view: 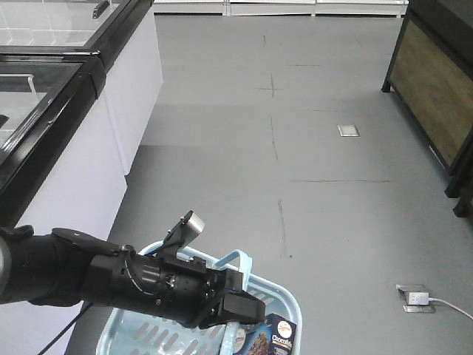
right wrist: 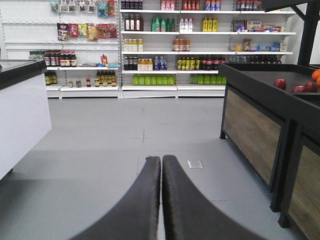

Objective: Left arm holds basket, right arm returns cookies
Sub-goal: 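Hold the basket in the left gripper while driving along the aisle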

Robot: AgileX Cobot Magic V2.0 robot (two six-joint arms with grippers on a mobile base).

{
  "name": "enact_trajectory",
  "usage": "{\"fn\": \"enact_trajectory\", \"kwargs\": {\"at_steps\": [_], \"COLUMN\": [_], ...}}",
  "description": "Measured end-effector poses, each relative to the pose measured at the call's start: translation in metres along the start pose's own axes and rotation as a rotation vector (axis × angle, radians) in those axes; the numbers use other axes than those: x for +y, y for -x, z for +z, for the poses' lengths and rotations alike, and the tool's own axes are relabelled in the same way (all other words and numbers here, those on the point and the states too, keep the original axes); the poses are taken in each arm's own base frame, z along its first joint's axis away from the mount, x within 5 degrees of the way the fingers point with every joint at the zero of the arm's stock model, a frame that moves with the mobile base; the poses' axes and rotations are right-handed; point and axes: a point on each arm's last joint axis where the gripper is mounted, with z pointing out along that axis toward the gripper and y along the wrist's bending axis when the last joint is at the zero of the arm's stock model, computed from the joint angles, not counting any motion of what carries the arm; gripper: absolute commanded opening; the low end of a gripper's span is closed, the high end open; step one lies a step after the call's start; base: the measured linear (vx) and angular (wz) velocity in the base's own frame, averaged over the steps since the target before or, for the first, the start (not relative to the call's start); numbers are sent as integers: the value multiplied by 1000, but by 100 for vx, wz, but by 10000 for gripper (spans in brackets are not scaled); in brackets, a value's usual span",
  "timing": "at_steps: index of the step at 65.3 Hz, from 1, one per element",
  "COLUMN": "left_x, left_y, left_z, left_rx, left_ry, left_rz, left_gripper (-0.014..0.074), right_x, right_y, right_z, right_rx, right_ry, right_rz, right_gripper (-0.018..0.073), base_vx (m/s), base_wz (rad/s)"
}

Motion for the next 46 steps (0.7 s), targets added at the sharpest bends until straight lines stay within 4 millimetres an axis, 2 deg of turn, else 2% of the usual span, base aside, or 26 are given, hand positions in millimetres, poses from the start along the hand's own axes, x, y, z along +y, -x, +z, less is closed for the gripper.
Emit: {"fn": "enact_trajectory", "kwargs": {"at_steps": [46], "left_x": [0], "left_y": [0], "left_z": [0], "left_rx": [-1], "left_ry": [1], "left_rz": [0], "left_gripper": [-8], "right_x": [0], "right_y": [0], "right_z": [0], "right_rx": [1], "right_ry": [0], "right_rz": [0], "right_gripper": [-8], "base_vx": [1], "base_wz": [-5]}}
